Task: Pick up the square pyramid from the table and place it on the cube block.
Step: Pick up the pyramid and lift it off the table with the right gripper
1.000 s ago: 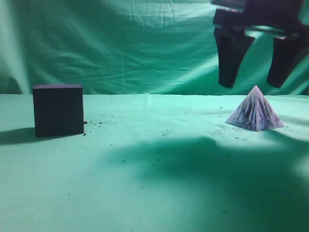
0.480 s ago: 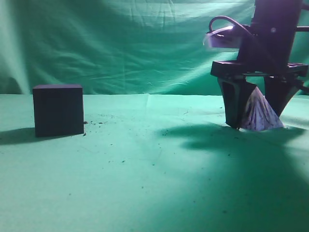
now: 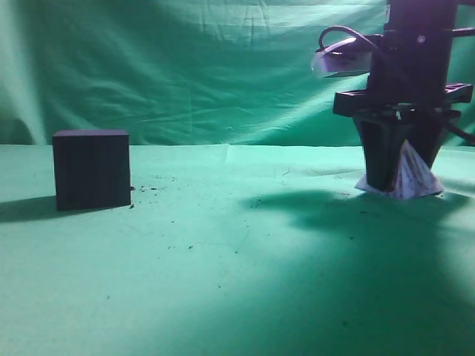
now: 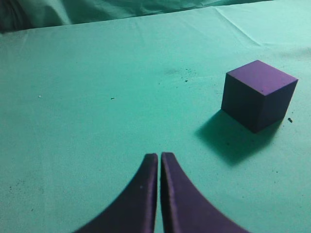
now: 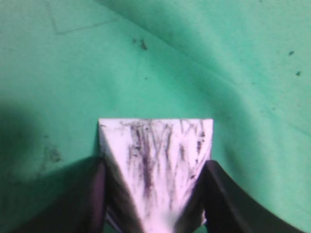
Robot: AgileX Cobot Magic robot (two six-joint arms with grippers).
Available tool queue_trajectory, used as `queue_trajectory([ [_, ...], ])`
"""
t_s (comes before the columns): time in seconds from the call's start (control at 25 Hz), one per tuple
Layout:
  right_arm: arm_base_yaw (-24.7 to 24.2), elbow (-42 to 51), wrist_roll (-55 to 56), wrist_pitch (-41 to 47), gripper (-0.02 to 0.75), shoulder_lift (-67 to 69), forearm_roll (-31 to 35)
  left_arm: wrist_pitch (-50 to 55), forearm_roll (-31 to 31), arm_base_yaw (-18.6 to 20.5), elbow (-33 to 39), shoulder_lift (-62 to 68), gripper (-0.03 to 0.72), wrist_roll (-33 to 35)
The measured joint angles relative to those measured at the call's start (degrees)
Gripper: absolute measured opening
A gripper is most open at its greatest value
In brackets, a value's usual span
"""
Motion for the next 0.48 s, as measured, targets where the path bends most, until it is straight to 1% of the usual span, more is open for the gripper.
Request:
queue_trajectory([
  [0.12, -0.2, -3.1, 0.1, 3.9, 0.361, 0.7, -1.9, 0.0, 0.0, 0.0, 0.0, 0.0, 0.000, 0.0],
  [0.28, -0.4, -9.7, 0.1, 6.9, 0.361, -0.7, 0.0, 0.0, 0.0, 0.0, 0.0, 0.0, 0.000, 0.0],
  [0.36, 0.9, -13.8, 0.2, 8.9, 0.361, -2.1, 0.4, 0.0, 0.0, 0.0, 0.0, 0.0, 0.000, 0.0],
  [0.48, 4.8, -20.3, 0.2, 13.2, 0.361, -3.2, 0.6, 0.0, 0.0, 0.0, 0.0, 0.0, 0.000, 0.0],
])
